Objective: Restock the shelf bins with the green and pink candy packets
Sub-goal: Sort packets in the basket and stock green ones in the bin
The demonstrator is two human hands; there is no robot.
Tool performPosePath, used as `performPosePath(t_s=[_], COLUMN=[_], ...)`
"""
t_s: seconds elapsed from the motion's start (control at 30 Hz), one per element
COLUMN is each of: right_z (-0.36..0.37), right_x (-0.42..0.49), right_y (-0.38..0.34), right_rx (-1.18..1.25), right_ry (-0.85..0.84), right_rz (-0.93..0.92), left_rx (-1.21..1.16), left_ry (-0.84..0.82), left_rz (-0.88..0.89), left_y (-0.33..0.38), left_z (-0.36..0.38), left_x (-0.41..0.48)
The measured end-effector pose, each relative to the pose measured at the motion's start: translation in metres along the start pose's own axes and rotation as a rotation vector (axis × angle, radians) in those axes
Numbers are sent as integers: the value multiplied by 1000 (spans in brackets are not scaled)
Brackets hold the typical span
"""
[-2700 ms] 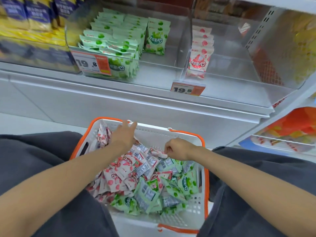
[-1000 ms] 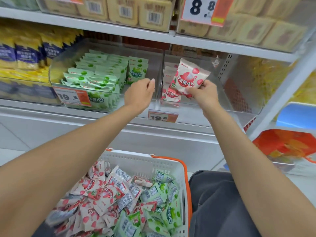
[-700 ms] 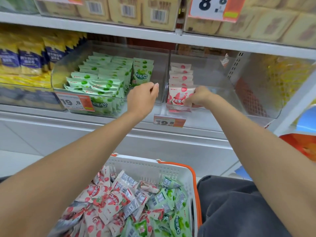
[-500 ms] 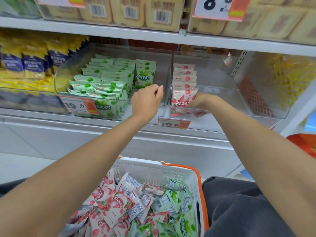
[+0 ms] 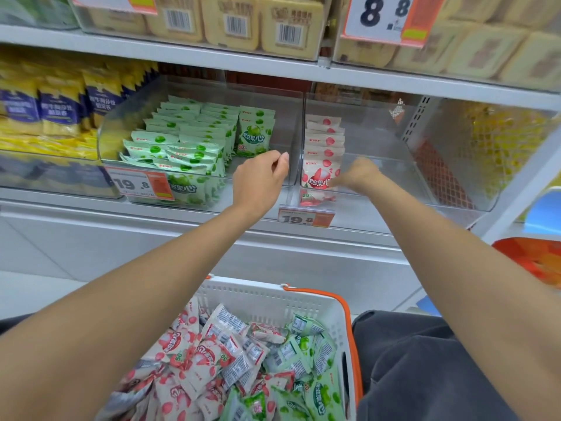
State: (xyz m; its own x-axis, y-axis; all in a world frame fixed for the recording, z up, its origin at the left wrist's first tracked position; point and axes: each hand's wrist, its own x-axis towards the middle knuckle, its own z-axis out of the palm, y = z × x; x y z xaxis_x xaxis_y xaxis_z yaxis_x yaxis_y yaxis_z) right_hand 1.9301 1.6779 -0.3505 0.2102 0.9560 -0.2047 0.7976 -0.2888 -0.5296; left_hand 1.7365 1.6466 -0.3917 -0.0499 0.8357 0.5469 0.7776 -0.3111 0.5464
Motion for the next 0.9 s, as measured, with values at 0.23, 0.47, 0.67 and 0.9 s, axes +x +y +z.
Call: performPosePath(t_s=[0.23,0.47,0.67,0.9], right_z=[32,136,163,162], right_x=[-77,-120,-129,-127], right_y=[20,72,79,77], right_rx=[93,-519,-810,-731], right_ry=[425,-509,-698,-702], right_rz=[-549,-649,-614,-607], left_rx=[-118,286,773,821], left_ry=[-130,-1110,-1506,-1477], left_rz=[-120,-316,-79,23], left_y=[-7,-111,-129,-119], left_z=[-19,-21,-11,-11], left_x=[-66,-195,-269,-257])
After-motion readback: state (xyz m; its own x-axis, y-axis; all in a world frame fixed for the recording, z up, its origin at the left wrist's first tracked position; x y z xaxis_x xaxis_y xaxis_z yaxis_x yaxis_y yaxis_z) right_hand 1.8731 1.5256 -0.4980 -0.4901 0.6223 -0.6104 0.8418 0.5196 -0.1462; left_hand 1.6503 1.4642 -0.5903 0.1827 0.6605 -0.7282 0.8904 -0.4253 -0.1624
